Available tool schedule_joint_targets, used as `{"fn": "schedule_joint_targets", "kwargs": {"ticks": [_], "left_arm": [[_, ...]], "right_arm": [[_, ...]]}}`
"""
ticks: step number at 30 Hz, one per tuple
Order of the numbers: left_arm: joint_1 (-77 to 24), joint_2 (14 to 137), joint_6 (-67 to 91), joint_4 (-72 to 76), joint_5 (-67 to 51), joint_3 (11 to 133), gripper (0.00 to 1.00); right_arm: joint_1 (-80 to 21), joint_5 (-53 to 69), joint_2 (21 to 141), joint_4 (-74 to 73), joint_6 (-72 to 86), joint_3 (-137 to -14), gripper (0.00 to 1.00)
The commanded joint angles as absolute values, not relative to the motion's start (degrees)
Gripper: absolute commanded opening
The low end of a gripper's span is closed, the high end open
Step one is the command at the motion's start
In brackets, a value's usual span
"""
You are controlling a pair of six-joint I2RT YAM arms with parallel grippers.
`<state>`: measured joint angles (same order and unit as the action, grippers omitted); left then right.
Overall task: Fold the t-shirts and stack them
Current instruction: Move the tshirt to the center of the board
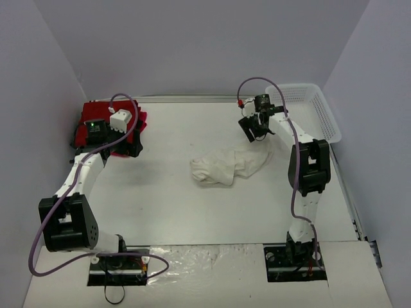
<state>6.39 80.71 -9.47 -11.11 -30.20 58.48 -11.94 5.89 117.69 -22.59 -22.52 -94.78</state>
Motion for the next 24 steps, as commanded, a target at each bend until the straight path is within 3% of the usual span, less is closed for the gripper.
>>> {"fn": "schedule_joint_targets", "kwargs": {"ticks": [1, 19, 24], "left_arm": [[6.1, 79.5, -10.7, -12.0, -31.9, 59.8, 0.94], [2.4, 81.1, -10.5, -11.5, -28.3, 59.8, 0.94], [-2.8, 80.0, -13.1, -12.0, -24.9, 59.8, 0.94]], "right_arm": [[-9.9, 1.9, 117.8, -21.2, -21.4, -97.7, 0.62], [-3.9, 1.9, 124.1, -20.1, -20.6, -105.2, 0.64], [-3.6, 3.0, 125.0, -20.0, -20.7, -106.7, 0.65]]}}
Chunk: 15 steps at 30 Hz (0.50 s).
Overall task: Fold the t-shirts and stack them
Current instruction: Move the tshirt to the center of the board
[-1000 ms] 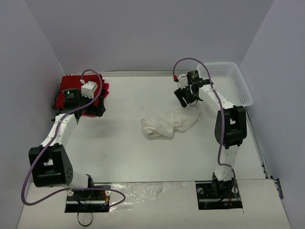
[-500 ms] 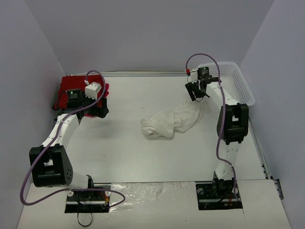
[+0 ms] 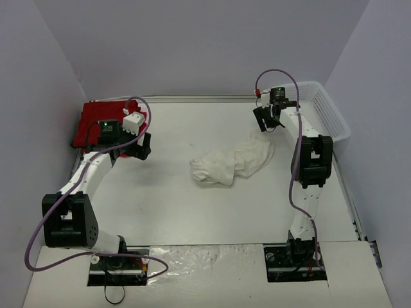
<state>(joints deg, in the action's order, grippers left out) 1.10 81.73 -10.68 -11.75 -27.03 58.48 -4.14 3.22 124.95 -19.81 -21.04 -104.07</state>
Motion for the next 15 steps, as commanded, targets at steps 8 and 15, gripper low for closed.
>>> {"fn": "schedule_joint_targets", "kwargs": {"ticks": [8, 15], "left_arm": [[-16.6, 83.4, -19.8, -19.8, -20.6, 67.2, 0.94], [-23.4, 88.0, -22.9, -23.7, -21.1, 75.6, 0.95]], "right_arm": [[-3.8, 10.4, 113.4, -20.3, -20.8, -97.7, 0.7], [-4.1, 14.1, 100.6, -22.6, -23.8, -83.2, 0.75]]}}
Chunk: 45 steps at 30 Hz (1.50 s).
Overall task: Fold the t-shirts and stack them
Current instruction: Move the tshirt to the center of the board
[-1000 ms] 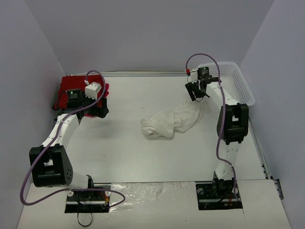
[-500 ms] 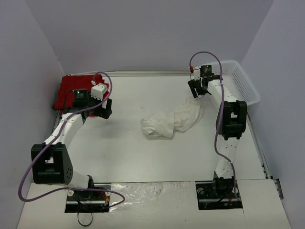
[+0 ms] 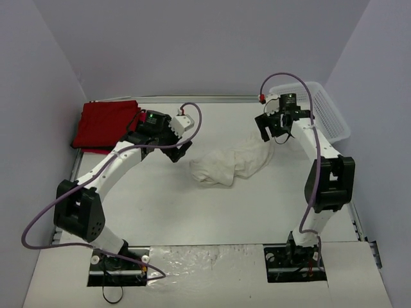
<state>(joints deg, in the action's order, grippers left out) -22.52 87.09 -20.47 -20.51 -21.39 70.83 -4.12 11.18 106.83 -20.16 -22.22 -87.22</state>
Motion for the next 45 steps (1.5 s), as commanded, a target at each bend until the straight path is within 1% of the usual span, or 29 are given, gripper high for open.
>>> {"fn": "schedule_joint_targets", "kwargs": {"ticks": [1, 5, 10, 15, 20, 21, 22, 32, 37, 41, 45], "left_arm": [[-23.6, 88.7, -22.7, -24.0, -22.0, 76.6, 0.95], [-26.5, 93.4, -22.4, -23.7, -23.3, 81.4, 0.95], [-31.4, 99.8, -22.7, -24.3, -22.9, 87.9, 0.95], [-37.2, 104.8, -22.1, -24.5, -23.1, 92.4, 0.98], [-42.4, 107.7, -22.7, -22.8, -21.3, 92.7, 1.0], [-43.0, 108.9, -22.7, -22.9, -21.3, 93.0, 0.93], [-43.3, 109.4, -22.8, -23.1, -21.3, 93.6, 0.92], [-44.6, 111.6, -21.8, -18.0, -16.0, 93.6, 0.91], [-45.0, 113.3, -21.2, -16.8, -13.9, 95.1, 0.87], [-45.4, 115.0, -21.4, -18.0, -14.9, 97.0, 0.78], [-45.6, 116.5, -22.1, -18.9, -15.4, 97.0, 0.77]], "right_arm": [[-4.1, 14.5, 99.6, -23.1, -24.1, -81.7, 0.75], [-4.1, 17.1, 93.7, -24.1, -24.3, -74.2, 0.73], [-4.2, 18.8, 90.3, -24.0, -24.0, -68.0, 0.73], [-3.6, 19.9, 91.1, -23.7, -23.7, -66.8, 0.72], [-3.0, 20.2, 92.5, -23.4, -24.0, -65.6, 0.71], [-3.1, 20.1, 93.2, -23.4, -24.0, -65.5, 0.71], [-3.0, 20.1, 93.3, -23.4, -24.1, -65.4, 0.71], [-3.0, 20.9, 94.3, -23.5, -25.0, -64.7, 0.7], [-3.0, 20.7, 95.4, -23.5, -25.3, -64.2, 0.7], [-3.1, 20.0, 96.7, -23.5, -25.3, -64.4, 0.68], [-3.1, 20.0, 96.8, -23.5, -25.3, -64.4, 0.68]]}}
